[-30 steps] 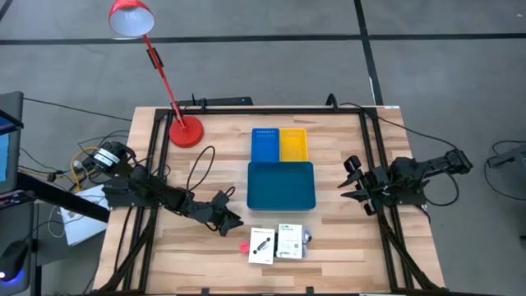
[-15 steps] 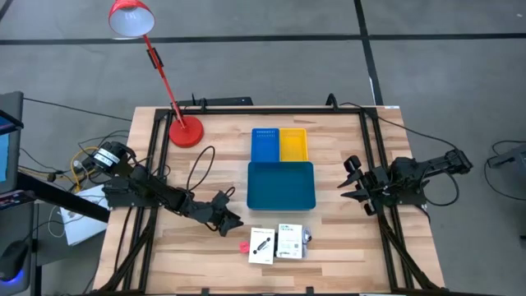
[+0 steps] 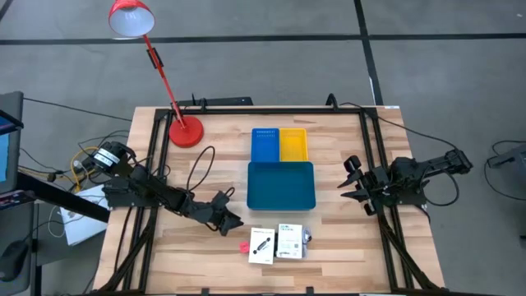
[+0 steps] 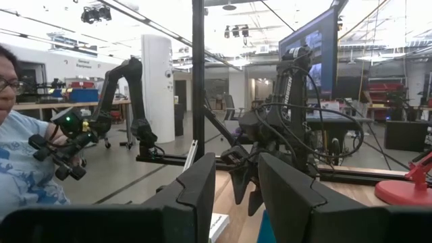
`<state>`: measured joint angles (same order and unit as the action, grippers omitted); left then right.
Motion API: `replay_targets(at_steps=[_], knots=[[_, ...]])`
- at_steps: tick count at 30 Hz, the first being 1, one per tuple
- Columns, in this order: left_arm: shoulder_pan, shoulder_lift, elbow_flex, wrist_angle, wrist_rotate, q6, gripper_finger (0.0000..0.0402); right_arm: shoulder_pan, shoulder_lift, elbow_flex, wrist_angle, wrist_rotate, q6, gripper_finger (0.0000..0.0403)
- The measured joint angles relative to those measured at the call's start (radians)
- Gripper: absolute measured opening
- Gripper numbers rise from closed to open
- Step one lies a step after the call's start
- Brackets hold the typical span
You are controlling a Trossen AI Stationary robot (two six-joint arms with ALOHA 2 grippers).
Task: Pick and place items into bin
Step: Put the left white card reader box into the top blue basket
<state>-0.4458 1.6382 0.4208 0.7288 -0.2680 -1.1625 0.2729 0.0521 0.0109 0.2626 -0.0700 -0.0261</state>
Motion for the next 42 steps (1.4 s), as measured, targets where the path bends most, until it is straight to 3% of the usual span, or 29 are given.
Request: replay_targets(at_steps=[8, 19, 35, 42], knots=[[-0.005, 0.0, 0.067, -0.102, 0.0, 0.024, 0.0179, 0.0, 0.0, 0.0, 0.0, 0.0, 0.0, 0.0108], [-0.015, 0.0, 0.075, -0.11, -0.012, 0.017, 0.0179, 0.0, 0.0, 0.0, 0.0, 0.0, 0.0, 0.0108], [-0.058, 0.004, 0.075, -0.108, -0.118, 0.014, 0.0179, 0.0, 0.0, 0.0, 0.0, 0.0, 0.0, 0.0108], [-0.053, 0.18, 0.073, 0.153, -0.084, 0.012, 0.0179, 0.0, 0.0, 0.0, -0.002, 0.0, 0.0, 0.0108]])
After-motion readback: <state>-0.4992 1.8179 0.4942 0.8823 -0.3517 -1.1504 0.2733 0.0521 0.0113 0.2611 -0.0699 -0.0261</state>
